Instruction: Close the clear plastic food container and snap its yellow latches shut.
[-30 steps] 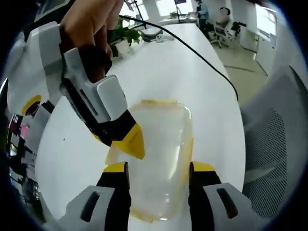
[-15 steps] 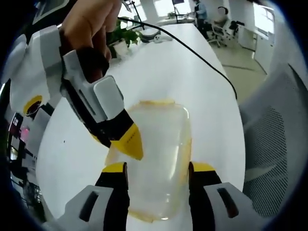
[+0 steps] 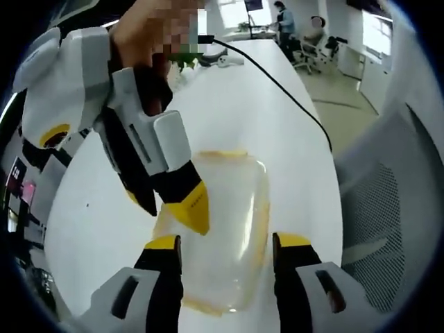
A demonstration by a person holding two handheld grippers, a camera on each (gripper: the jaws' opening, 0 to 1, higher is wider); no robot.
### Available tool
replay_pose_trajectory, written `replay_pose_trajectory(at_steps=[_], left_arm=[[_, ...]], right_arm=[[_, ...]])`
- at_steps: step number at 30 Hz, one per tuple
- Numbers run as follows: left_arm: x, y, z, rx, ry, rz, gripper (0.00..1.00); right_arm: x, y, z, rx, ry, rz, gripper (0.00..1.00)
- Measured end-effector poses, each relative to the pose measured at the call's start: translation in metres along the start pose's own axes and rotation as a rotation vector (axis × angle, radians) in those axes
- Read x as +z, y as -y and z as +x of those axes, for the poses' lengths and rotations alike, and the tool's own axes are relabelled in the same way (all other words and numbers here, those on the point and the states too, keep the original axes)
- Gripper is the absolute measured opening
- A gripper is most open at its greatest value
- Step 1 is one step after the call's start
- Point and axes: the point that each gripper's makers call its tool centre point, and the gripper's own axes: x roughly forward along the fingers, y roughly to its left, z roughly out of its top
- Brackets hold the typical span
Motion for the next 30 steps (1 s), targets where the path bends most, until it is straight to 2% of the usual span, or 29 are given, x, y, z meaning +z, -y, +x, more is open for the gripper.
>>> replay_pose_trajectory(at_steps=[8,17,30], left_arm=[[-0.010,-0.012,-0.006,0.009,-0.015,-0.009,0.56],[-0.015,-0.011,-0.008,-0.011,-0.028,-0.005,0.60],[-0.021,-0.015,-0.008,-0.026,-0.047,0.021,0.73]], right_arm=[[0.002,-0.005,-0.001,-0.014,0.014,-0.007,0.48],[-0.004,-0.009,-0.004,-0.025,0.015,-0.003,0.53],[-0.012,-0.020,-0.011,-0.056,0.026,-0.030,0.68]])
